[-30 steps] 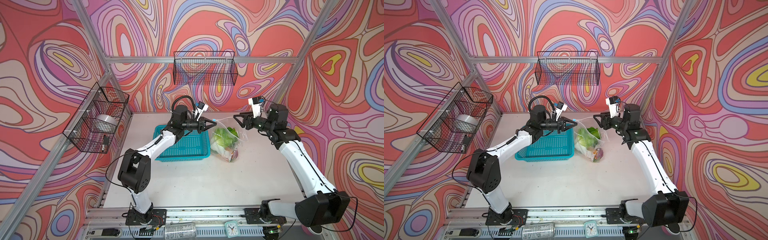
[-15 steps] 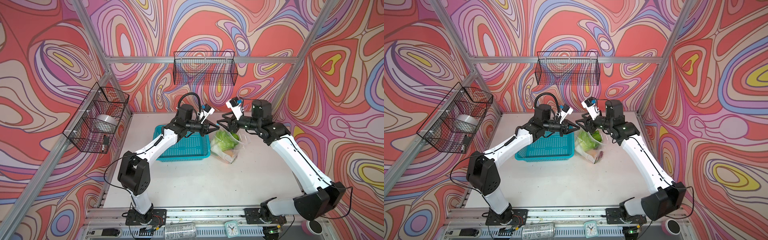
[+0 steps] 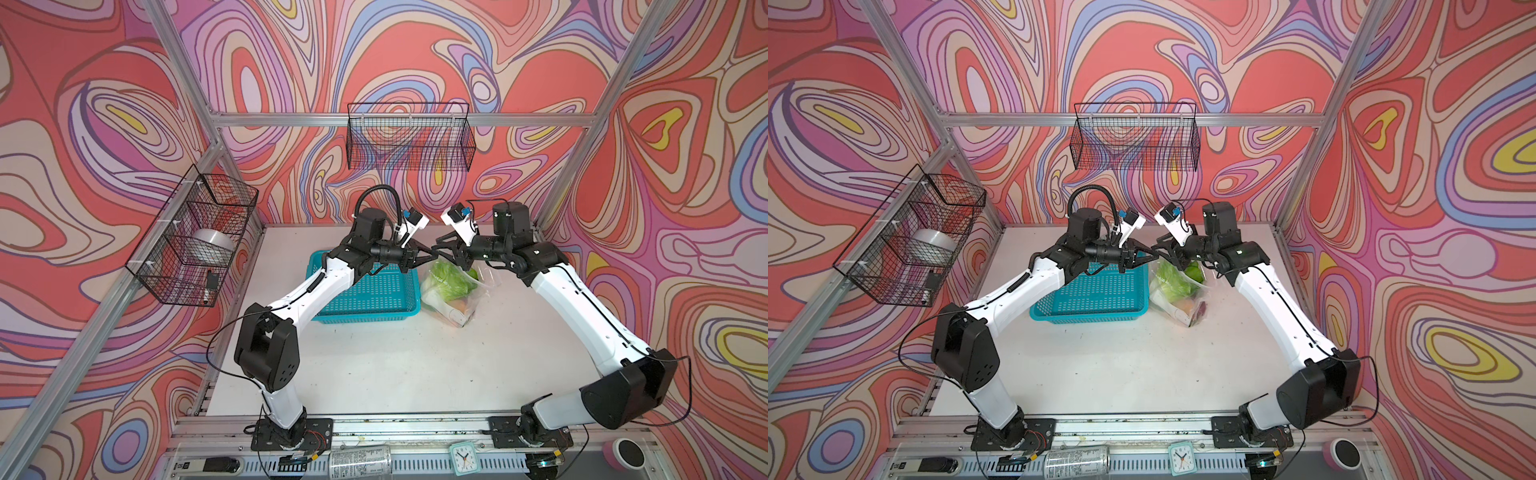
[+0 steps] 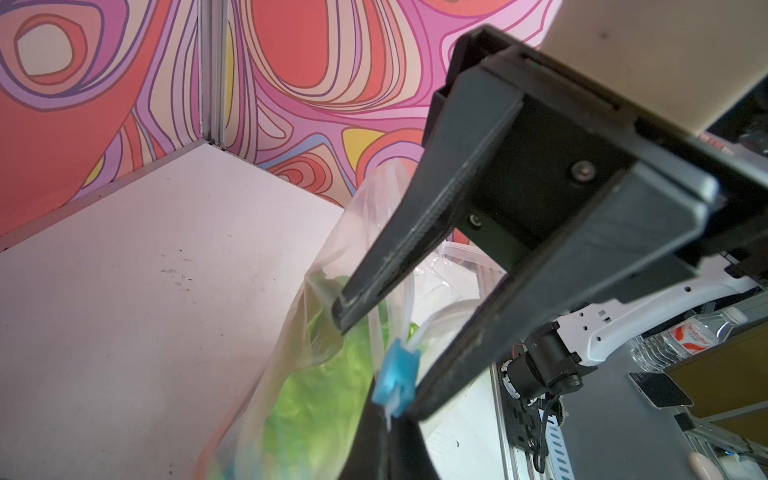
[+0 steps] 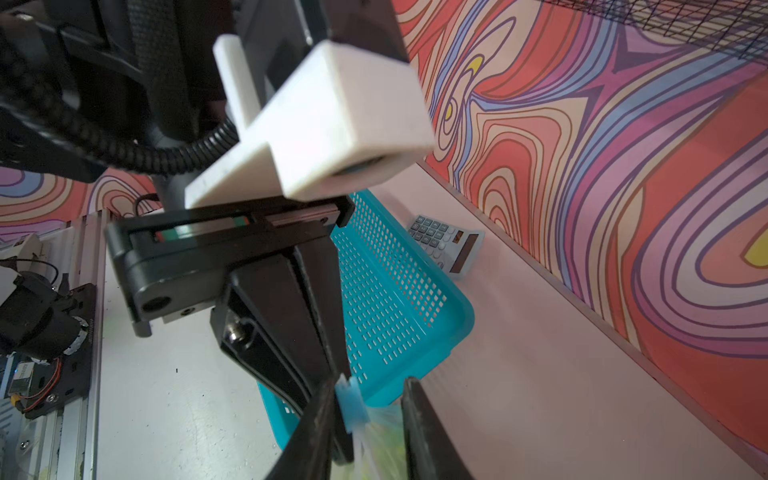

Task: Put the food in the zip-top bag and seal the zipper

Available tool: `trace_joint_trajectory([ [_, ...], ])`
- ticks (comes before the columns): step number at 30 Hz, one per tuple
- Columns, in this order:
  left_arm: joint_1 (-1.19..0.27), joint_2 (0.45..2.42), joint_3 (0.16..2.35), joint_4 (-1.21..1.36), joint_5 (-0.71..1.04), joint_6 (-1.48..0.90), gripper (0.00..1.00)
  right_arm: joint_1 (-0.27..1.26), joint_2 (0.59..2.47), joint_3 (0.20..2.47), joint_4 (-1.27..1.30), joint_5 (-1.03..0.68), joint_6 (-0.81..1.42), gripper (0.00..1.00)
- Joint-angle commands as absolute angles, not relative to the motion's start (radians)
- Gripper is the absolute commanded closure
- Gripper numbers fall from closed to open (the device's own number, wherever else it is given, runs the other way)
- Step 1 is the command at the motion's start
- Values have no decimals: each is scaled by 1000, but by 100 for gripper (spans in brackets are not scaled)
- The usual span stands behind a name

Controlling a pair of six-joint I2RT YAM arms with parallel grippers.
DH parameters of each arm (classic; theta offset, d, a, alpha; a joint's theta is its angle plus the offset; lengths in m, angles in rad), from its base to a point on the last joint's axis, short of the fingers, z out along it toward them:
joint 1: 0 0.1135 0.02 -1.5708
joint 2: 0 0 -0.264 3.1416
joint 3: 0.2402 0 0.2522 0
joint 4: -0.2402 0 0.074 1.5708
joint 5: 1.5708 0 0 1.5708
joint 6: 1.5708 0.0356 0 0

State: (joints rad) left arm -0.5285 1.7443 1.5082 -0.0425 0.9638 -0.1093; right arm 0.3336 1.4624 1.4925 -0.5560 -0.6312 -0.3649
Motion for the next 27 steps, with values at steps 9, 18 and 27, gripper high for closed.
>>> trace_joint_trajectory([
  [9,-527,1691,1509,-49,965,-69,100,337,1484,1482,-581,-669,-375,75],
  [18,-527,1684,1514,-67,950,-49,100,337,1493,1483,-597,-676,-378,83],
  [27,-520,1684,1507,-50,858,-71,100,337,1467,1475,-624,-649,-380,100],
])
